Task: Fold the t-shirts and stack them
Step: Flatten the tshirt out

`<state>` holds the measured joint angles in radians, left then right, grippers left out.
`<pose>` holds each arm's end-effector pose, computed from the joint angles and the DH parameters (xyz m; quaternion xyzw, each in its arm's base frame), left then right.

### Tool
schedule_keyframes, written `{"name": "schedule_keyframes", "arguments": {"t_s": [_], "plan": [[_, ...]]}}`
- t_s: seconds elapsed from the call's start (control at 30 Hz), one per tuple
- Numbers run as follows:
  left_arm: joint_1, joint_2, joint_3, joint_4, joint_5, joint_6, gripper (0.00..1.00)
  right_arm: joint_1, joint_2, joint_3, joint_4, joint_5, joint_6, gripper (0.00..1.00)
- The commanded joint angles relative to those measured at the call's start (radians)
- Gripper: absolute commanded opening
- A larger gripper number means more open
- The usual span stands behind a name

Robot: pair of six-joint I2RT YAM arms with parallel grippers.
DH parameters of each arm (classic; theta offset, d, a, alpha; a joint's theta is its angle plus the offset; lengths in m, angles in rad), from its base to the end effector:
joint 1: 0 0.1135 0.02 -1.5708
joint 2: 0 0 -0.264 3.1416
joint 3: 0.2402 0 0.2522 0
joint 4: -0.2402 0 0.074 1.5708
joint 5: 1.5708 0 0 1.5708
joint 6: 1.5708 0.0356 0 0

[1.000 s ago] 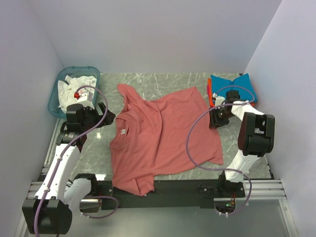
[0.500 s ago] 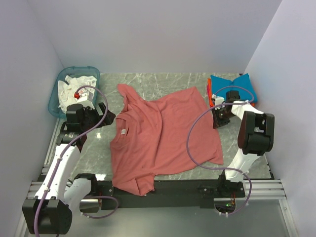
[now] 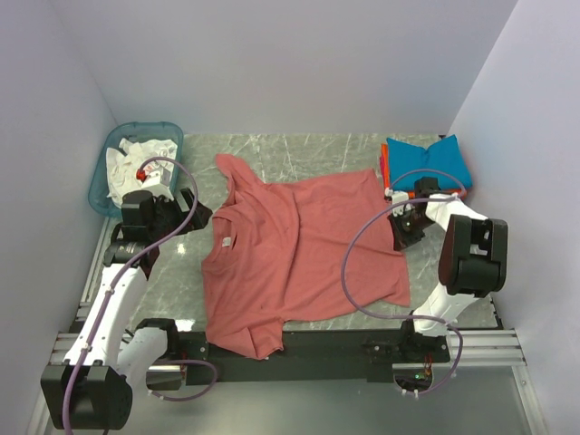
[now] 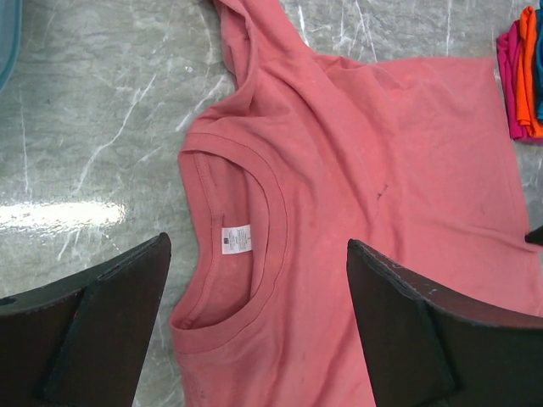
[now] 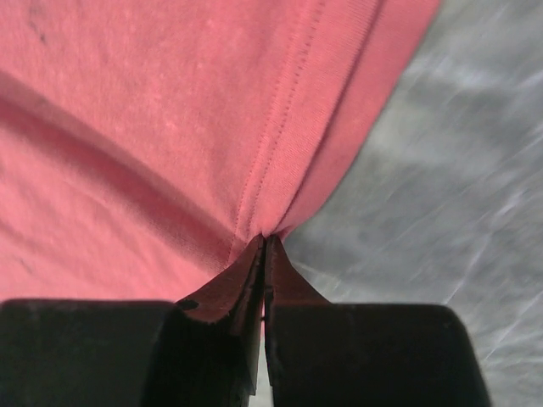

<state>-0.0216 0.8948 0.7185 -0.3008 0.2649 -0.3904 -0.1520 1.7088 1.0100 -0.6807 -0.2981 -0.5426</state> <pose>0.2025 -0.0137 0.2858 -0.0877 0.8449 -0.2159 0.4815 0.3011 -0.0355 0.1573 -0.2049 0.9629 0.1068 0.1391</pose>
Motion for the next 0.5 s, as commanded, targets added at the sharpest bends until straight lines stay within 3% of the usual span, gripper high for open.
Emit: {"name": "schedule_keyframes", "arguments": {"t_s": [0.0,0.07,0.2,0.23,0.4,0.47], "plan": [[-0.003,0.001,0.033,0.026,0.033,-0.024,0.90,-0.014,-0.052,-0.039,-0.125,0.060,-0.066,0.06],[-0.003,0.012,0.030,0.043,0.059,-0.042,0.90,-0.014,-0.101,-0.025,-0.143,0.051,-0.080,0.09],[-0.001,0.073,0.041,0.069,0.114,-0.080,0.90,-0.006,-0.167,0.108,-0.215,-0.080,-0.086,0.42],[-0.001,0.120,0.051,0.069,0.120,-0.096,0.90,0.002,-0.175,0.134,-0.244,-0.161,-0.082,0.46],[0.000,0.332,0.186,0.077,0.148,-0.148,0.86,0.110,-0.183,0.233,-0.258,-0.481,-0.045,0.50],[0.000,0.403,0.273,0.083,0.123,-0.174,0.86,0.216,-0.173,0.234,-0.209,-0.580,0.007,0.50]]}}
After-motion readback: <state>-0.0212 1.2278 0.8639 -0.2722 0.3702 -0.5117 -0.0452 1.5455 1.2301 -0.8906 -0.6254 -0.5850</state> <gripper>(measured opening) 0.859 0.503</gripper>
